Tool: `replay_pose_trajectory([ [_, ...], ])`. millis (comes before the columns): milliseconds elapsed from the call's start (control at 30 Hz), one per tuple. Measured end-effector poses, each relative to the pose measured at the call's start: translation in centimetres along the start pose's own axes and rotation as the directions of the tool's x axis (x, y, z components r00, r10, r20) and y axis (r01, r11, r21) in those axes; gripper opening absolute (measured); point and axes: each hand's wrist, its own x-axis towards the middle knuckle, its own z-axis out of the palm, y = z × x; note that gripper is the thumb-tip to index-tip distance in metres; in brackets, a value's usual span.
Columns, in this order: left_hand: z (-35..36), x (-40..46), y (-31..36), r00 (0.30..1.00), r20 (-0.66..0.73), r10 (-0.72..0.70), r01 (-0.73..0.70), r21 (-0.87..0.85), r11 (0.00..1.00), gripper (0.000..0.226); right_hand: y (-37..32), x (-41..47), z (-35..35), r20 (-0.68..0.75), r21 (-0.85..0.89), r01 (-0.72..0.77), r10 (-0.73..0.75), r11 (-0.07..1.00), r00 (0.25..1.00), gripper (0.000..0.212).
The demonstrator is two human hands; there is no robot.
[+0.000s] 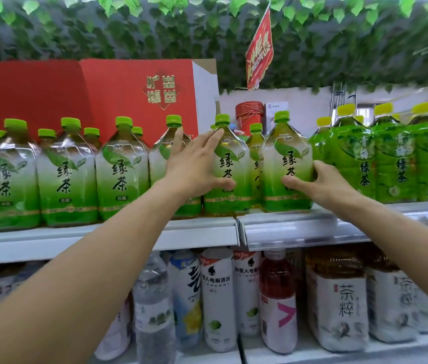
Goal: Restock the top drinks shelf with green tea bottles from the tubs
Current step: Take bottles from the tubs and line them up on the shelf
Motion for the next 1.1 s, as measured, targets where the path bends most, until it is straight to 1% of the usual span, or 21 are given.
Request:
replay_pose_trajectory([
  [67,0.3,-0.1,-0.2,1.0,-0.022,0.003,-0.003,0.005,1.0,0.12,-0.5,0.0,0.8,0.013,-0.014,0.039,-0.039,0.999,0.999,0.028],
  [200,0.5,-0.4,-0.1,0.999,-0.04,-0.016,0.017,0.021,1.0,0.124,-0.9,0.0,2.1,0.028,-0.056,0.078,-0.077,0.995,0.997,0.028],
  [300,0.5,-0.4,0.0,0.999,-0.037,-0.025,0.026,0.014,1.0,0.124,-1.1,-0.2,1.7,0.083,-0.043,0.071,-0.067,0.997,0.994,0.023],
  [333,0.5,-0.4,0.0,0.999,-0.038,-0.026,0.027,0.012,1.0,0.124,-1.2,-0.3,1.6,0.106,-0.011,0.049,-0.048,0.999,0.993,0.028],
  [367,0.5,-0.4,-0.1,0.999,-0.038,-0.026,0.027,0.011,1.0,0.124,-1.5,-0.2,1.3,0.126,0.036,0.002,-0.007,0.999,0.992,0.042],
  [433,0.6,-0.5,-0.2,0.999,-0.039,-0.03,0.031,0.01,0.999,0.124,-2.2,0.7,0.9,0.099,0.2,-0.12,0.102,0.972,0.99,0.076],
  [467,0.5,-0.5,-0.2,0.999,-0.036,-0.033,0.034,0.01,0.999,0.124,-2.3,1.6,0.8,0.071,0.294,-0.176,0.162,0.939,0.984,0.083],
  [500,0.5,-0.5,-0.1,0.999,-0.033,-0.036,0.036,0.01,0.999,0.124,-2.2,2.3,0.9,0.053,0.372,-0.229,0.225,0.9,0.973,0.086],
  [567,0.5,-0.5,0.0,0.999,-0.028,-0.038,0.039,0.011,0.999,0.124,-1.7,3.4,1.4,0.101,0.485,-0.318,0.309,0.814,0.946,0.091],
  [633,0.5,-0.4,0.0,0.999,-0.027,-0.044,0.044,0.015,0.999,0.124,-1.4,3.6,2.5,0.191,0.558,-0.37,0.319,0.743,0.928,0.092],
  [700,0.6,-0.4,0.0,0.998,-0.032,-0.05,0.051,0.016,0.999,0.124,-1.4,3.6,3.0,0.211,0.561,-0.385,0.323,0.733,0.923,0.088],
  [833,0.7,-0.4,0.2,0.998,-0.039,-0.052,0.053,0.007,0.999,0.124,-1.3,3.4,2.8,0.19,0.565,-0.354,0.3,0.745,0.935,0.084],
  [900,0.7,-0.4,0.2,0.998,-0.035,-0.051,0.051,0.003,0.999,0.123,-1.5,3.1,2.9,0.127,0.54,-0.289,0.262,0.791,0.957,0.079],
  [967,0.8,-0.4,0.0,0.998,-0.034,-0.054,0.054,0.013,0.998,0.122,-1.8,2.6,3.1,0.062,0.444,-0.161,0.149,0.882,0.987,0.077],
  [1033,1.0,-0.6,-0.2,0.997,-0.045,-0.063,0.065,0.035,0.997,0.122,-1.6,1.8,3.0,0.058,0.314,-0.043,0.026,0.948,0.998,0.084],
  [1100,1.3,-0.8,-0.2,0.996,-0.049,-0.073,0.075,0.044,0.996,0.125,-1.2,1.2,3.0,0.084,0.211,-0.004,-0.014,0.977,0.996,0.091],
])
